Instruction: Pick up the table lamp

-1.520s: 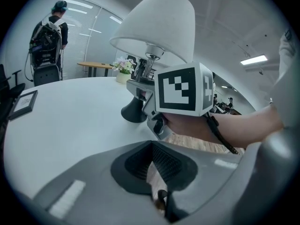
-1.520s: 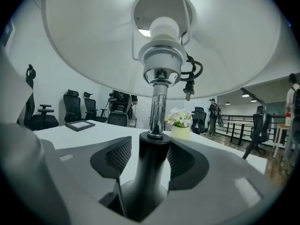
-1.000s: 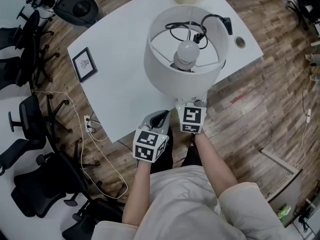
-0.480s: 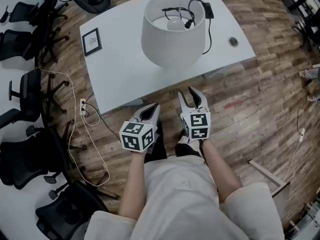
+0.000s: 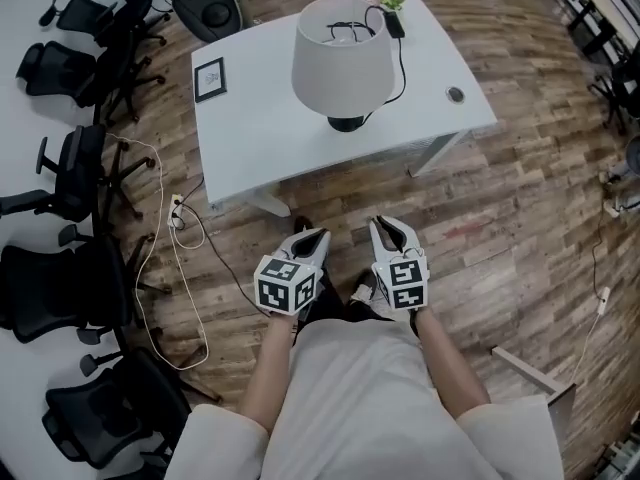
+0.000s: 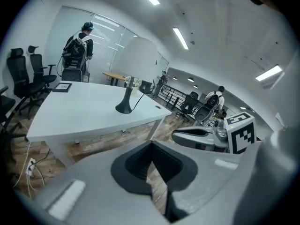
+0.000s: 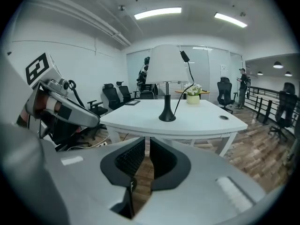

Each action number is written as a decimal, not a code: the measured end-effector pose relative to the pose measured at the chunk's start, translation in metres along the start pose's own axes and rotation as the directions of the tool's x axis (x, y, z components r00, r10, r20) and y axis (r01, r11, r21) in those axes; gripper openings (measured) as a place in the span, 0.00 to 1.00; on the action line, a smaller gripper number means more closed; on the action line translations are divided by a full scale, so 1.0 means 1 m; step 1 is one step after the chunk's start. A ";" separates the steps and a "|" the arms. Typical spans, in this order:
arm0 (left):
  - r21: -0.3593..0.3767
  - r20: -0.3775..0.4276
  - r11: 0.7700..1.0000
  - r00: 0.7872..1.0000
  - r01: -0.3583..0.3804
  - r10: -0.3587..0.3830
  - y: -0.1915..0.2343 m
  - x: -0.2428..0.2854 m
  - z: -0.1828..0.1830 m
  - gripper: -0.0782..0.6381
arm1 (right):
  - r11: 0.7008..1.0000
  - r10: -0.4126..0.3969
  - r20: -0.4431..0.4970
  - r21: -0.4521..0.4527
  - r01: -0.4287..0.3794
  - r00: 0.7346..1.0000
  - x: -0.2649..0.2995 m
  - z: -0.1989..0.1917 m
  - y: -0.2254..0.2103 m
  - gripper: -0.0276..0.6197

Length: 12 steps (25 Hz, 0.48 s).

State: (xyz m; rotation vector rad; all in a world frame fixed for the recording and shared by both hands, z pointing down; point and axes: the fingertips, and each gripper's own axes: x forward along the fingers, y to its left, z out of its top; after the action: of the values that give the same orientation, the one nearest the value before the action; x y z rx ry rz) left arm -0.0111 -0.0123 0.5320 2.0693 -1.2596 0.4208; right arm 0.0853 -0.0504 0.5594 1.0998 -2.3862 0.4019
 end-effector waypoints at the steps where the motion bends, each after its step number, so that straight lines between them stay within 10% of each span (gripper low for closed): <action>1: -0.018 0.012 1.000 1.000 -0.009 0.010 -0.003 -0.004 -0.003 0.11 | 1.000 0.004 -0.002 -0.002 -0.004 1.000 -0.007 -0.004 0.003 0.13; 12: 0.024 0.014 0.999 0.999 -0.040 0.040 -0.036 -0.007 -0.015 0.11 | 0.997 0.065 -0.008 -0.043 -0.065 0.998 -0.029 -0.016 0.023 0.09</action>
State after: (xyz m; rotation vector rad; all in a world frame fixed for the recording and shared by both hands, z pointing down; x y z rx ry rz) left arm 0.0174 0.0140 0.5253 2.0734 -1.3115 0.4437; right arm 0.0881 -0.0103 0.5560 1.0029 -2.4185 0.3734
